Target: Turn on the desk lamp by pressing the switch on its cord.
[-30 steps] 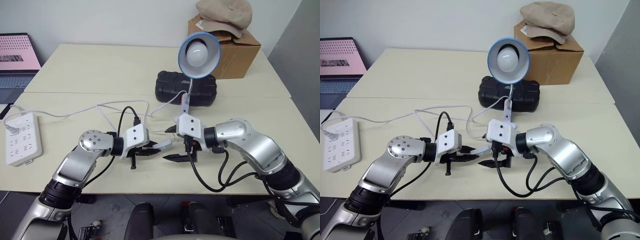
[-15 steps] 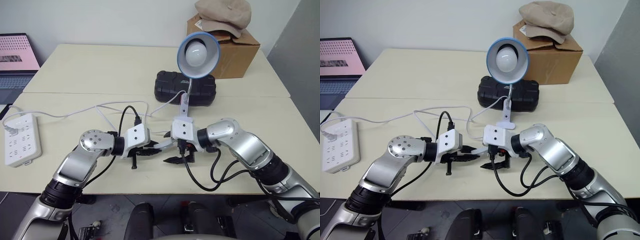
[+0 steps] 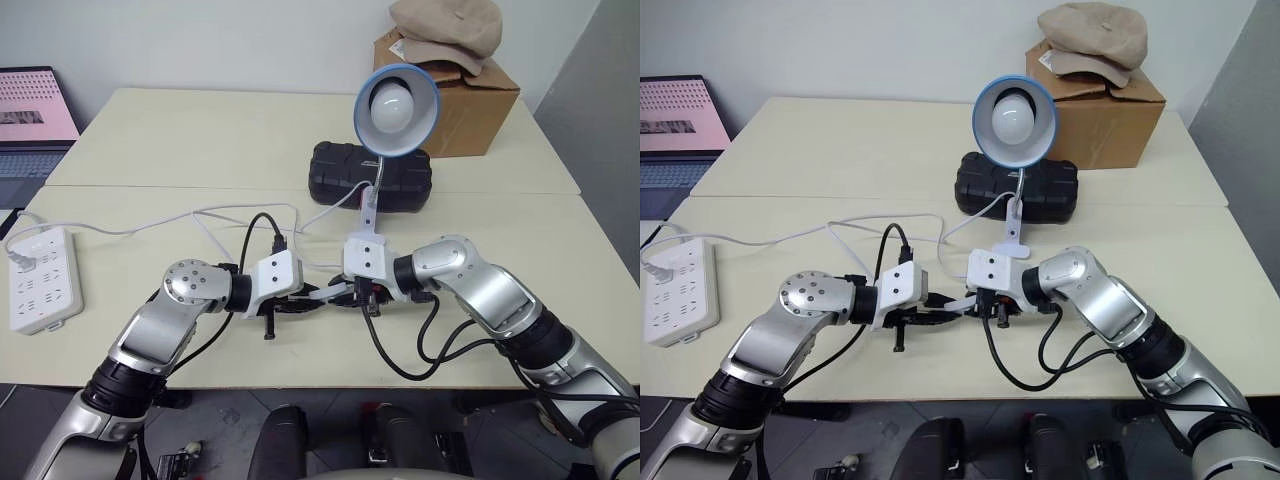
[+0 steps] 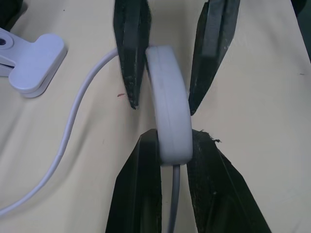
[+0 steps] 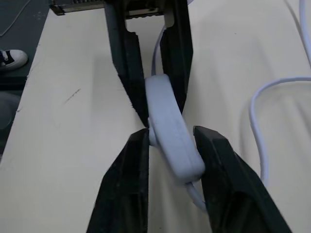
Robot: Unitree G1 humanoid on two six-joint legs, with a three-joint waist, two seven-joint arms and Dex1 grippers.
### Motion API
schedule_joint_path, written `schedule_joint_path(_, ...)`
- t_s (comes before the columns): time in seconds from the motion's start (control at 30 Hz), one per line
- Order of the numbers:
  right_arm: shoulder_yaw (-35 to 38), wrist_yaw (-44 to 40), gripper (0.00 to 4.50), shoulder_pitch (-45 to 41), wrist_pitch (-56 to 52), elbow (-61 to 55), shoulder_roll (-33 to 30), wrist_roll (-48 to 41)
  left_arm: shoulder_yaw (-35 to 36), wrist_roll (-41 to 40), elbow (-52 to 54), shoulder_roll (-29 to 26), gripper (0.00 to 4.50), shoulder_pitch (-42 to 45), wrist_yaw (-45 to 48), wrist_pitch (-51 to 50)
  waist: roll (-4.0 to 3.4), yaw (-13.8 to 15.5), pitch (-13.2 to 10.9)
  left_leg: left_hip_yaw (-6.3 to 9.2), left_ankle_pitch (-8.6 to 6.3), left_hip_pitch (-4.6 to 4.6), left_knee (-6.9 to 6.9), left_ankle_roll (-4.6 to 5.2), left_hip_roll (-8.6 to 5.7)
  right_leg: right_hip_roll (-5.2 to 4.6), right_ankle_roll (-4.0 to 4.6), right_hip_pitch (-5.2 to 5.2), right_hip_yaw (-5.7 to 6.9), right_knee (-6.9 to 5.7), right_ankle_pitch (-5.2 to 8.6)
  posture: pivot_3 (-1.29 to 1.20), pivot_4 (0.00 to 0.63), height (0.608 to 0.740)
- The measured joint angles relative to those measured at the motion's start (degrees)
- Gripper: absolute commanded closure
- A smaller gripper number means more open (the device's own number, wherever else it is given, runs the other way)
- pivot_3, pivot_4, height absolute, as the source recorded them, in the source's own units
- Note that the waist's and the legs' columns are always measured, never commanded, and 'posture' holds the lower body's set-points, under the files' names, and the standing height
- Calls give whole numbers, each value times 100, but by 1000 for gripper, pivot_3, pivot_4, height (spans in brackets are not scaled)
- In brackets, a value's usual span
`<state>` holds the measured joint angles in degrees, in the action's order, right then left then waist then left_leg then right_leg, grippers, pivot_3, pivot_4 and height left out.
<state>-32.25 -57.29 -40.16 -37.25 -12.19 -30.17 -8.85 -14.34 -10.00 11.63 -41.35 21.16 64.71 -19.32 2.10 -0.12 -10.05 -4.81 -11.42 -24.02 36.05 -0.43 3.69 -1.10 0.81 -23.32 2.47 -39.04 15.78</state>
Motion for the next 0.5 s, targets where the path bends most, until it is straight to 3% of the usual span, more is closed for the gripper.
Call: schedule_joint_path(0.5,-1,-271,3828,4,199,38,-17,146,-15,181,-114,-1,4106,-2,117,429,0,0,0,0,0,0,0,0,0,0,0,0,0,0,0,0,150,740)
